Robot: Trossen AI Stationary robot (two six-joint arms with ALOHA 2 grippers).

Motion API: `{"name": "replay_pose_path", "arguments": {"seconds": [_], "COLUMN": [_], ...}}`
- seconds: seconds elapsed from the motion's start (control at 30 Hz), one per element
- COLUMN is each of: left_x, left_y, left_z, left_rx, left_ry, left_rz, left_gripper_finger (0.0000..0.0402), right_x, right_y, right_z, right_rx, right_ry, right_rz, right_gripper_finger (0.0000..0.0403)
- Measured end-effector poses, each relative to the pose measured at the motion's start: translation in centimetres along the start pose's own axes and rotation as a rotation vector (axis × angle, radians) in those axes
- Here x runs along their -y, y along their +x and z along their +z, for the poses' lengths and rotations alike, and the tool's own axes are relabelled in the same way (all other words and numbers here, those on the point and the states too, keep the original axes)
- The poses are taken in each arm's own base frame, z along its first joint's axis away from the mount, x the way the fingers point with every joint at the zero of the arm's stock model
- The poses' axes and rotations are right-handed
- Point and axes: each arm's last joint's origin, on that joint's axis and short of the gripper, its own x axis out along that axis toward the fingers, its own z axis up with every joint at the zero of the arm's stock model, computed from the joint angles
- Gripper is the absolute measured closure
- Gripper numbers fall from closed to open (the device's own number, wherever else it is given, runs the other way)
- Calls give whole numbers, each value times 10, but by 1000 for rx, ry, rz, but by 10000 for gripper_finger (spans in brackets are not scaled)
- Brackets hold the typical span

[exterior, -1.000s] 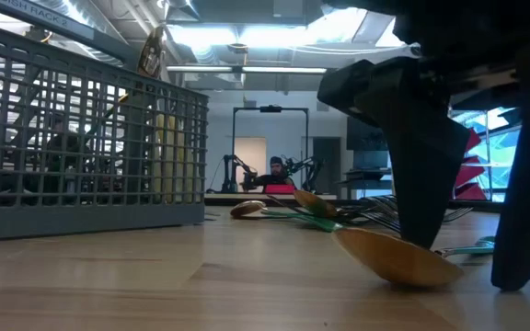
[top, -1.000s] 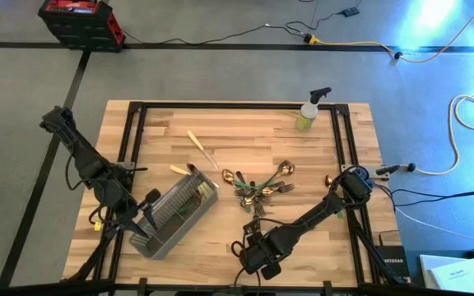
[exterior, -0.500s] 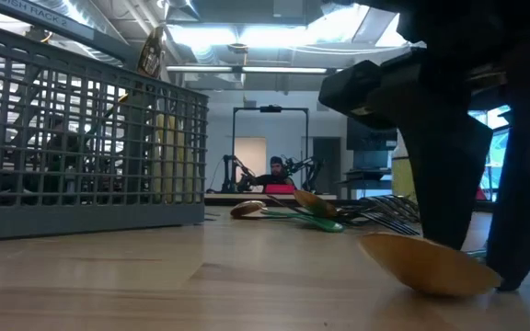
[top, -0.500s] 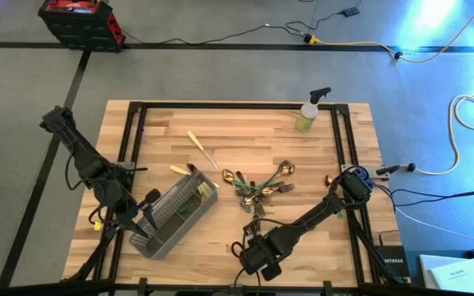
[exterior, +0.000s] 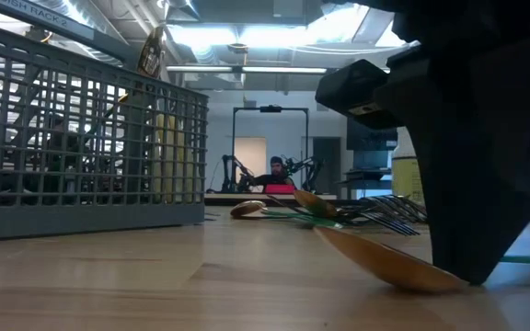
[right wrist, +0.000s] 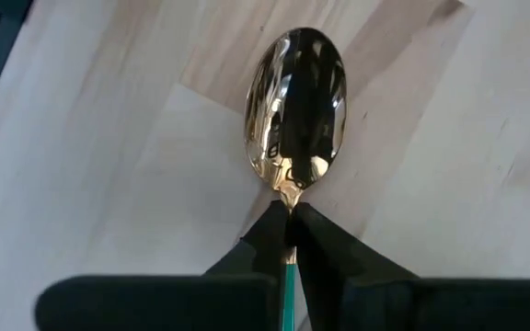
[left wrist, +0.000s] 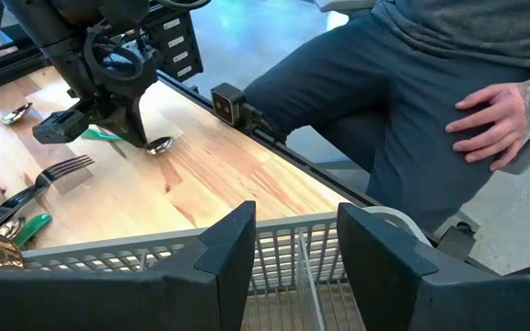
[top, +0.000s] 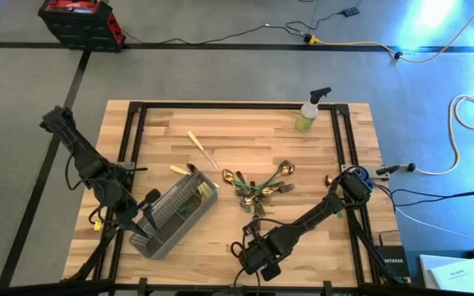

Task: Sort silverware
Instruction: Put the spoon into the silverware tray

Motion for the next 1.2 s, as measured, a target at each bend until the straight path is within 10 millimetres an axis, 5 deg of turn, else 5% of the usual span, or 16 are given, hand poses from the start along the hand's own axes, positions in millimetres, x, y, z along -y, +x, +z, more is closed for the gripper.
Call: {"name": "replay_pose_path", "arguments": {"seconds": [0.3, 0.7, 1.2], "left_x": [0, 0, 0], "left_y": [0, 0, 0], "left_z": [0, 0, 0], "left_rx": [-1, -2, -2], "left_ry": [0, 0, 0], "left_rz": [0, 0, -1], "left_gripper_finger": [261, 261, 261], "right_x": [1, 1, 0], "right_y": [-1, -13, 1], "right_z": [1, 6, 0], "right_rx": [2, 13, -63], "right_ry": [89, 119, 130], "right_rz": [14, 33, 45], "right_gripper_finger": [384, 313, 322]}}
